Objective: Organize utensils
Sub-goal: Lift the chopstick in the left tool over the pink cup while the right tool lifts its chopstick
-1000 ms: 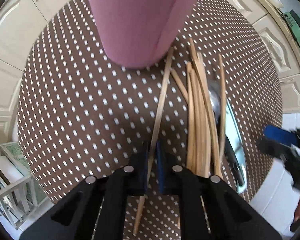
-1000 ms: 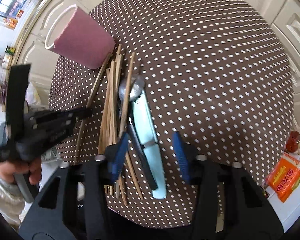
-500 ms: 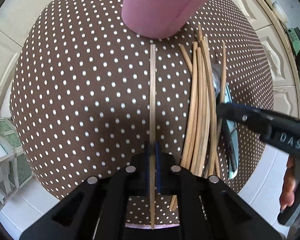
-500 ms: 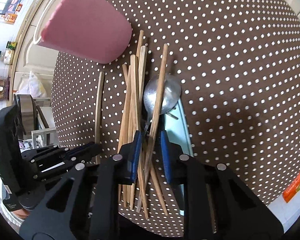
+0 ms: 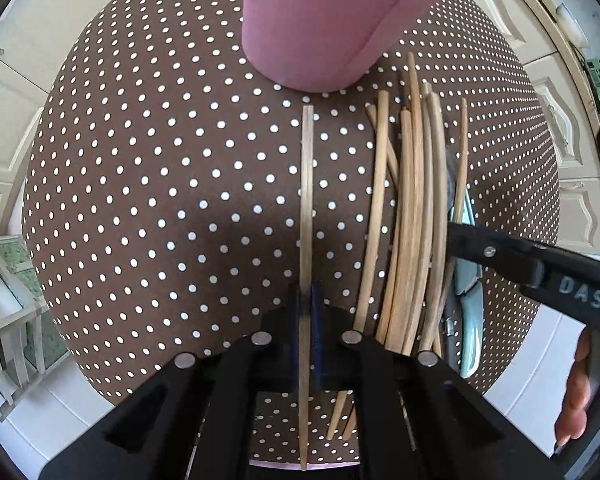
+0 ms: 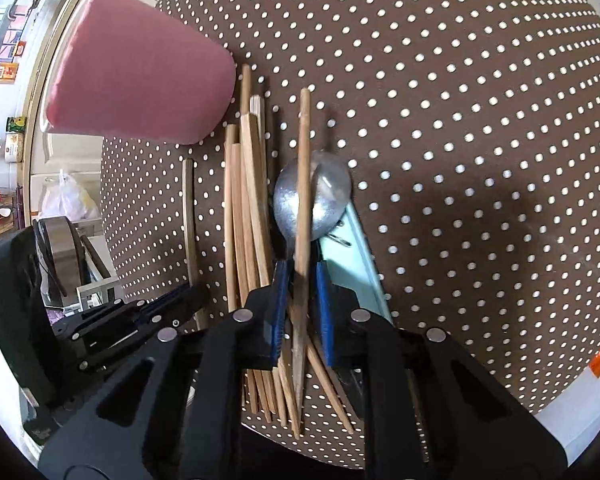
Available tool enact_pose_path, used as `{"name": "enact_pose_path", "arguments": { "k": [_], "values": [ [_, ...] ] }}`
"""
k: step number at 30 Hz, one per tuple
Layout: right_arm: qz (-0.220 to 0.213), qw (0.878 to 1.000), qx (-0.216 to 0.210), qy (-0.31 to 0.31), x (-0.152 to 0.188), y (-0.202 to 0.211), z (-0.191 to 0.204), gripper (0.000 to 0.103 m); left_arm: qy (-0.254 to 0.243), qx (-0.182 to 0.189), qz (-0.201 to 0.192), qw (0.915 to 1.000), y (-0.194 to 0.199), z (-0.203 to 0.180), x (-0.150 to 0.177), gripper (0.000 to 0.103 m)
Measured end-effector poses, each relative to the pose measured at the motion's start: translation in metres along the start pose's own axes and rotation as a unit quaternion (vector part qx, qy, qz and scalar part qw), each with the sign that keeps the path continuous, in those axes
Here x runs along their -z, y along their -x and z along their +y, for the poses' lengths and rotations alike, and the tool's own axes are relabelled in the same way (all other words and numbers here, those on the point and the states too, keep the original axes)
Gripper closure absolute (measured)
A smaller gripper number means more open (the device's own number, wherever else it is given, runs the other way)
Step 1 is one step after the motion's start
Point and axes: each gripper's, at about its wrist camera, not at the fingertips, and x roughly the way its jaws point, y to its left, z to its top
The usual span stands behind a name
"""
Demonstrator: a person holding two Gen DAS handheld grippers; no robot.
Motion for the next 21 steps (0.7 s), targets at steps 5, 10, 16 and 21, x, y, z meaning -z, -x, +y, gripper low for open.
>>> {"name": "enact_pose_path", "arguments": {
  "k": [5, 10, 16, 21],
  "values": [
    [-0.008, 1.0, -0.01, 0.0, 0.006, 0.004, -0.009, 0.096, 0.01, 0.018, -0.014, 0.9997, 0.017, 0.01, 0.028, 0.098],
    [-0.029, 0.999, -0.026, 0.009, 0.011, 0.027, -0.028, 0.096, 0.006, 0.039, -0.039, 0.9984, 0.037, 0.019, 0.052, 0.098],
    [-0.078, 0.996, -0.023, 0.042, 0.023, 0.07, -0.028, 0.096, -0.006, 0.065, -0.095, 0.9933, 0.076, 0.037, 0.09, 0.098],
    [-0.119, 0.99, -0.025, 0.074, 0.032, 0.111, -0.021, 0.096, -0.032, 0.079, -0.177, 0.9805, 0.115, 0.032, 0.116, 0.098]
  ]
}}
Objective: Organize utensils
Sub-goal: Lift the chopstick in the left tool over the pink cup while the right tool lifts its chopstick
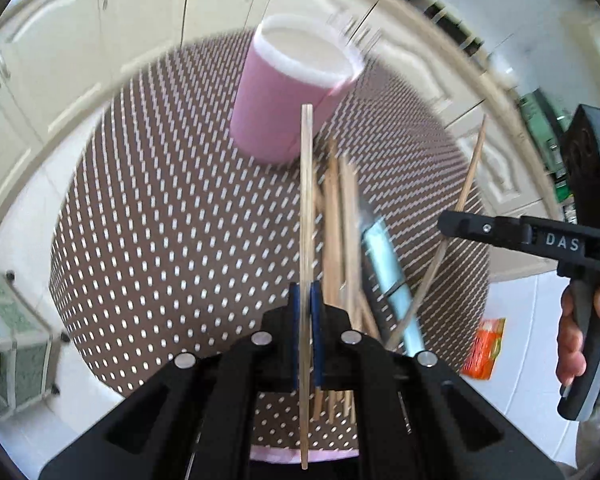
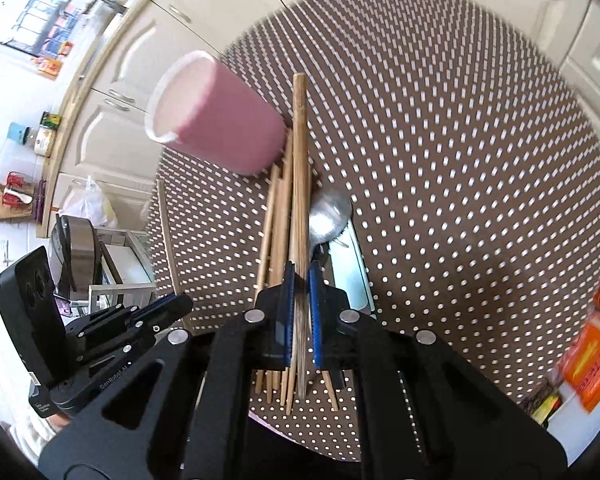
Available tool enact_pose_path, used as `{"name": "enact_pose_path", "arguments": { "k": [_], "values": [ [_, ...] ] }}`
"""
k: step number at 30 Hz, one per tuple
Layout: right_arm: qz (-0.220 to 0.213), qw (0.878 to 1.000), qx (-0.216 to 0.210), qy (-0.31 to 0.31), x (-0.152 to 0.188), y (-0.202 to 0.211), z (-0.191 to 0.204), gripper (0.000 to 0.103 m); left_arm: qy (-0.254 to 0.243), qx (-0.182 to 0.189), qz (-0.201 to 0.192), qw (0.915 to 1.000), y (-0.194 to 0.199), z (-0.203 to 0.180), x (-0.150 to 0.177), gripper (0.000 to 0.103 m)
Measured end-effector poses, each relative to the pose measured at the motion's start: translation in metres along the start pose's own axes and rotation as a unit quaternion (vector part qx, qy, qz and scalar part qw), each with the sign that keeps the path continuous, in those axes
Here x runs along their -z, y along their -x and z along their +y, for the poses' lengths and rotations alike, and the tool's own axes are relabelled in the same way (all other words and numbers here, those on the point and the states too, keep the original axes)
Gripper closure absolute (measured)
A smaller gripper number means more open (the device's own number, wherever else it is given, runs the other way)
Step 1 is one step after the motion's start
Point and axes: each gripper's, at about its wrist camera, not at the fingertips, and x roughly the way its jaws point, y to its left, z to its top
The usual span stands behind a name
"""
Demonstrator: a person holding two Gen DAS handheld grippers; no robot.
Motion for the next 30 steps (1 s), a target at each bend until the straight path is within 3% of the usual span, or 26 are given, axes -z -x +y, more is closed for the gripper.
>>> {"name": "enact_pose_path", "arguments": {
  "k": [8, 16, 23, 30],
  "values": [
    [-0.066, 0.997, -0.01, 0.048, -0.012, 0.064, 0.027, 0.096, -0.032, 0.029, -0.131, 0.9904, 0.063, -0.028, -0.045, 0.098],
    [-0.118, 0.989, -0.019, 0.089, -0.036, 0.112, 0.048, 0.096, -0.026, 0.028, -0.272, 0.9617, 0.116, -0.036, -0.107, 0.098],
    [-0.152, 0.981, -0.025, 0.117, -0.067, 0.132, 0.074, 0.096, -0.006, 0.005, -0.347, 0.9378, 0.133, -0.044, -0.144, 0.098],
    [-0.167, 0.977, -0.027, 0.127, -0.095, 0.124, 0.086, 0.096, -0.011, -0.052, -0.381, 0.9232, 0.117, -0.047, -0.168, 0.098]
  ]
}}
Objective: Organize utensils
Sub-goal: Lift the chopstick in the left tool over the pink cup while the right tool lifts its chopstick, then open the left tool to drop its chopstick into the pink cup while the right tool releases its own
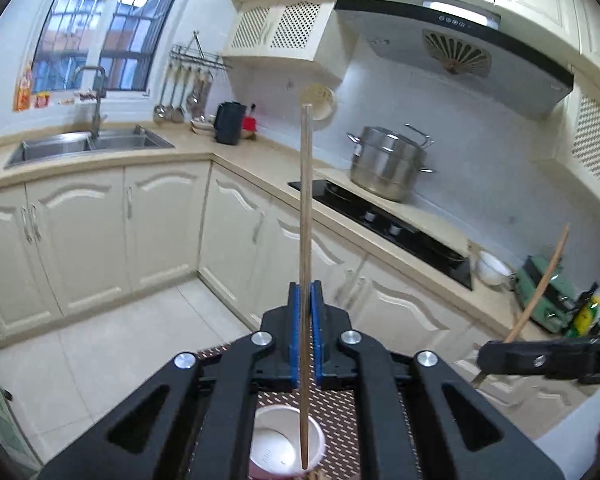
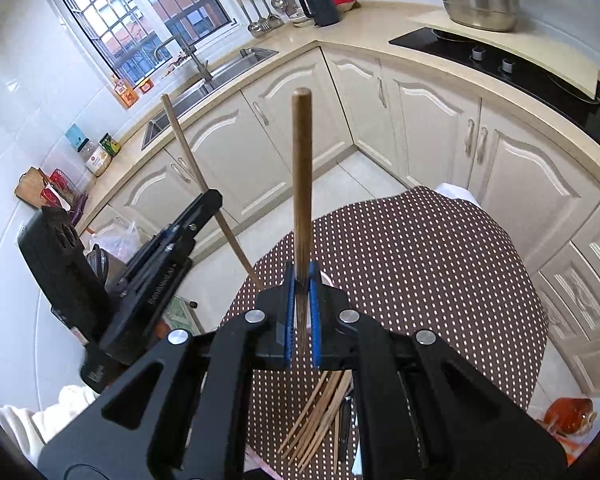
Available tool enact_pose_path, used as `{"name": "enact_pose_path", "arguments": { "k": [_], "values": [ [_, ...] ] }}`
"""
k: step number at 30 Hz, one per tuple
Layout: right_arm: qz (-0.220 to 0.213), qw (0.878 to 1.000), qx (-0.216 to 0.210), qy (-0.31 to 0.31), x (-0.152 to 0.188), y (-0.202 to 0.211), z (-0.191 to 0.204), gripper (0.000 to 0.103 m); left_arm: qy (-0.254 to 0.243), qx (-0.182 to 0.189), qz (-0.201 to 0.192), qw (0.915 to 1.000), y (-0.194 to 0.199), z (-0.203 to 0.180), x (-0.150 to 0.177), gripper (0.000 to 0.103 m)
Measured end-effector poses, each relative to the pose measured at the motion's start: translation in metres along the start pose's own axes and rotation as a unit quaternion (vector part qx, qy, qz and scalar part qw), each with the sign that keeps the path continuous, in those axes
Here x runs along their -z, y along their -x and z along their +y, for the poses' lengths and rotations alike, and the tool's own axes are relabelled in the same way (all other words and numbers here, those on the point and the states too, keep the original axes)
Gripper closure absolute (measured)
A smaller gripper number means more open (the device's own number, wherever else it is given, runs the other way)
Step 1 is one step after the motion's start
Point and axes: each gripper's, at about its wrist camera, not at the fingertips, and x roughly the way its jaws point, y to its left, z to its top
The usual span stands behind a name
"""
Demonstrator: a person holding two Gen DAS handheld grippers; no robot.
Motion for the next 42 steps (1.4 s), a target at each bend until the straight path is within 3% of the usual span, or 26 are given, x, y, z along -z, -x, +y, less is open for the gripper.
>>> {"name": "enact_pose_path", "arguments": {
  "k": [11, 27, 29, 31, 42],
  "values": [
    [-0.014, 1.0, 0.003, -0.011, -0.013, -0.031, -0.003, 0.096, -0.006, -0.038, 0.057, 0.9976, -0.047, 0.012, 0.033, 0.098],
    [0.03, 0.999, 0.023, -0.009, 0.017, -0.075, -0.01, 0.096, 0.001, -0.02, 0.141, 0.9899, -0.025, 0.031, 0.075, 0.097],
    [0.032, 0.999, 0.024, -0.009, 0.019, -0.078, -0.009, 0.096, 0.002, -0.019, 0.145, 0.9892, -0.02, 0.034, 0.077, 0.093],
    [0.035, 0.999, 0.024, -0.009, 0.022, -0.08, -0.008, 0.096, 0.006, -0.018, 0.15, 0.9885, -0.017, 0.036, 0.078, 0.076],
    [0.049, 0.998, 0.034, -0.022, 0.038, -0.087, -0.003, 0.095, 0.017, -0.011, 0.175, 0.9843, 0.008, 0.047, 0.09, 0.053]
  ]
}}
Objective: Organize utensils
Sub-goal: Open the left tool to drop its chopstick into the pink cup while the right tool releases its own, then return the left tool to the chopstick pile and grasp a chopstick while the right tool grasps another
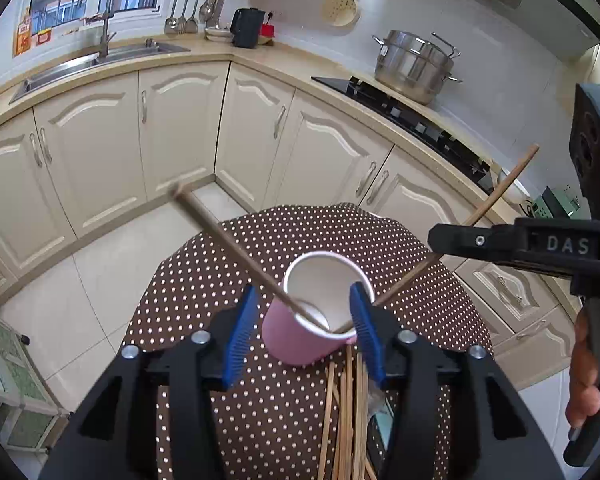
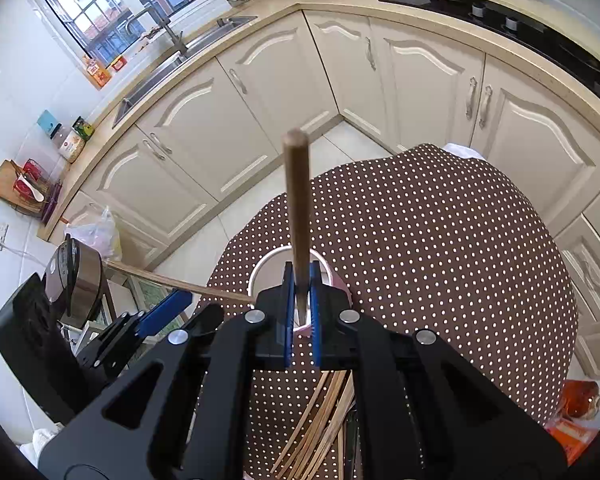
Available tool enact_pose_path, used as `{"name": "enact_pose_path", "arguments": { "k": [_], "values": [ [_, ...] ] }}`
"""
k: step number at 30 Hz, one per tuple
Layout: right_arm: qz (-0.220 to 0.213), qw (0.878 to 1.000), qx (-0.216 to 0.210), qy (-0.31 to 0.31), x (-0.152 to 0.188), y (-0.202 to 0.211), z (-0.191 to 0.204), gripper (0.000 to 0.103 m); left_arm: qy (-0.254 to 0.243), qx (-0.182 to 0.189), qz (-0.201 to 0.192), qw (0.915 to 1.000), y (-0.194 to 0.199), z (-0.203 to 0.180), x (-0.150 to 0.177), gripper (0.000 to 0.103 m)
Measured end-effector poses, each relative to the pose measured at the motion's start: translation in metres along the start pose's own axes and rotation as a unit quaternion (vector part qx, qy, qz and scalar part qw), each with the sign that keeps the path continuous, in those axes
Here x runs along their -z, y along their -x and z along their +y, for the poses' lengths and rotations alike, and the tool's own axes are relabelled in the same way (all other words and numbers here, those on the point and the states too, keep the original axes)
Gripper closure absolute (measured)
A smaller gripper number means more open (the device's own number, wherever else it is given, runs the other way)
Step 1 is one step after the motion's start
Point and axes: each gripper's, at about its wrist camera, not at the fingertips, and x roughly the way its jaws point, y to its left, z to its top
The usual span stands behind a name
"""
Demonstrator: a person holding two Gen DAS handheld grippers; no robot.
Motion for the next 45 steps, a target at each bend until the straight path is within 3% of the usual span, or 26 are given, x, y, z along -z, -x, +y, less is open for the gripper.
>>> {"name": "enact_pose_path", "arguments": {
  "k": [9, 13, 19, 24, 32, 38, 45],
  "values": [
    [0.007, 1.0, 0.013, -0.022, 0.015, 0.001, -0.004, 0.094, 0.016, 0.006, 0.018, 0.9997, 0.007, 0.008, 0.013, 0.047],
    [-0.01, 0.999, 0.017, -0.032, 0.021, 0.012, -0.008, 0.053, 0.014, 0.008, 0.024, 0.9996, 0.01, 0.01, 0.019, 0.046],
    [-0.02, 0.999, 0.023, -0.043, 0.032, 0.027, -0.017, 0.048, 0.011, 0.016, 0.055, 0.9983, 0.006, 0.011, 0.032, 0.046],
    [-0.023, 0.997, 0.044, -0.051, 0.055, 0.037, -0.032, 0.042, -0.005, 0.015, 0.119, 0.9928, -0.012, 0.01, 0.052, 0.046],
    [0.026, 0.992, 0.072, -0.101, 0.099, 0.022, -0.068, 0.042, -0.038, 0.014, 0.219, 0.9748, -0.053, -0.003, 0.09, 0.046],
    [0.062, 0.987, 0.077, -0.129, 0.126, 0.007, -0.083, 0.042, -0.08, -0.007, 0.264, 0.9612, -0.08, -0.015, 0.111, 0.046],
    [0.09, 0.983, 0.074, -0.143, 0.144, -0.002, -0.088, 0.042, -0.109, -0.027, 0.29, 0.9505, -0.101, -0.026, 0.129, 0.046]
  ]
}}
